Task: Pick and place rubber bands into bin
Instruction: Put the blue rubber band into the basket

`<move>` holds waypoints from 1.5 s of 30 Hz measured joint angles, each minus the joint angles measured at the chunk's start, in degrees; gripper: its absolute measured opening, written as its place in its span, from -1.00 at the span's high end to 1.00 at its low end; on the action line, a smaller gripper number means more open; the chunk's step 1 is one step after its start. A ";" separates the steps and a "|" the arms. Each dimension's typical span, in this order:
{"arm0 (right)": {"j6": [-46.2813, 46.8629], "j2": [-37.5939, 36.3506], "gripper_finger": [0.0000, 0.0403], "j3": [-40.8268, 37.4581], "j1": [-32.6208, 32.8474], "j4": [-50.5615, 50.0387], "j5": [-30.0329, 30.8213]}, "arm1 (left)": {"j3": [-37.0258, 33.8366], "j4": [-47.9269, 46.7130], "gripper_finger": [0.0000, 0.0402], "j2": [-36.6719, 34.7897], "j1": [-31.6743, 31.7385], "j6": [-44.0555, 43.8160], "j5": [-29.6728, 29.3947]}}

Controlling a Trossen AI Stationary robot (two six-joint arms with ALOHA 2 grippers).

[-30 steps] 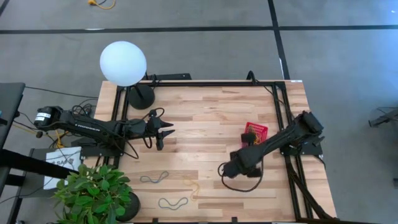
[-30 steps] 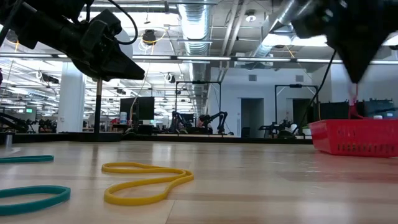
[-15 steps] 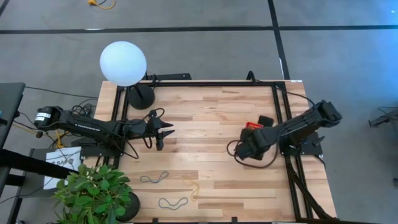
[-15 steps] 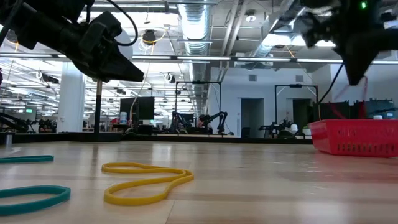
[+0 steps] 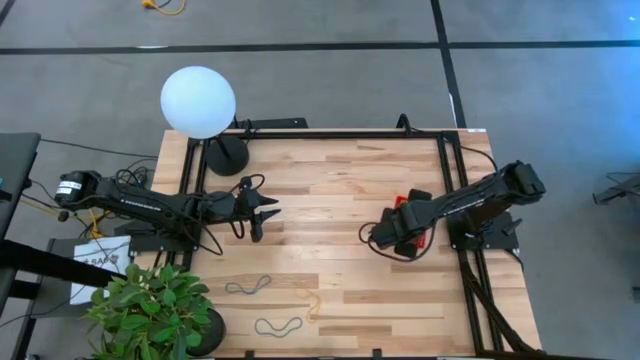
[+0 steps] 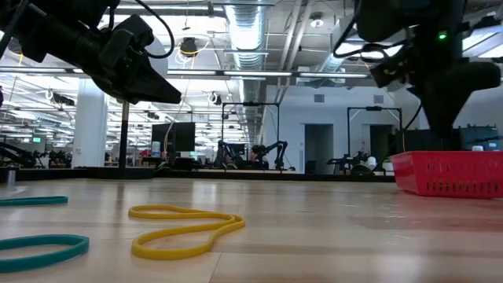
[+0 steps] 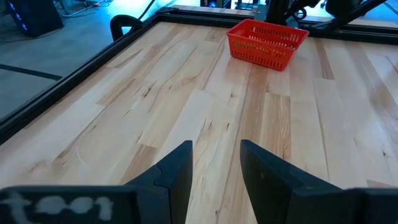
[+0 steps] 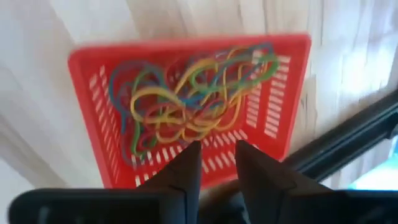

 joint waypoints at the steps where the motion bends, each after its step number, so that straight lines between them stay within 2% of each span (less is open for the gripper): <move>1: 0.19 -0.07 0.52 0.00 -0.34 0.61 0.42 | 0.00 0.00 0.38 -0.02 0.00 0.02 0.00; 6: -1.50 -0.51 0.44 2.70 -0.24 6.57 0.47 | 0.00 0.01 0.38 -1.51 -0.02 0.78 -1.47; 12: -16.84 -4.14 0.44 7.83 3.20 25.21 0.43 | 0.02 -9.06 0.38 -9.67 -0.02 0.94 -0.11; 14: -24.44 -6.43 0.44 8.27 3.89 33.28 -0.52 | 0.00 -14.57 0.38 -12.89 0.00 0.96 2.52; 17: -34.80 -10.26 0.44 8.26 3.78 39.23 -3.81 | 0.03 -22.17 0.38 -16.27 -0.03 1.34 10.14; 19: -38.59 -12.58 0.44 7.36 2.69 44.40 -6.27 | 0.00 -25.71 0.38 -17.49 -0.10 -0.02 15.25; 23: -42.16 -15.39 0.44 -0.11 -1.61 58.45 -17.25 | -0.06 -29.03 0.38 -17.08 -1.18 -3.01 20.32; 25: -41.39 -15.33 0.44 -5.51 -3.75 65.03 -20.17 | 0.02 -28.71 0.38 -15.30 -2.42 -3.10 20.99; 28: -37.89 -13.05 0.44 -12.21 -6.21 75.55 -20.34 | -0.02 -27.85 0.38 -11.44 -4.85 -3.97 23.84; 31: -34.52 -9.26 0.44 -14.64 -7.46 83.89 -20.31 | -0.02 -24.73 0.38 -6.46 -7.79 -6.07 29.46; 33: -34.06 -7.06 0.44 -14.75 -7.27 87.74 -20.33 | -0.02 -21.00 0.38 -2.36 -10.21 -7.52 30.95; 40: -34.25 -0.11 0.44 -14.75 -6.56 105.95 -20.39 | -0.02 -8.96 0.38 13.68 -17.81 -10.02 30.39; 45: -32.72 0.39 0.44 -14.53 -5.83 114.34 -20.30 | 0.00 -2.89 0.38 21.42 -19.85 -10.41 25.60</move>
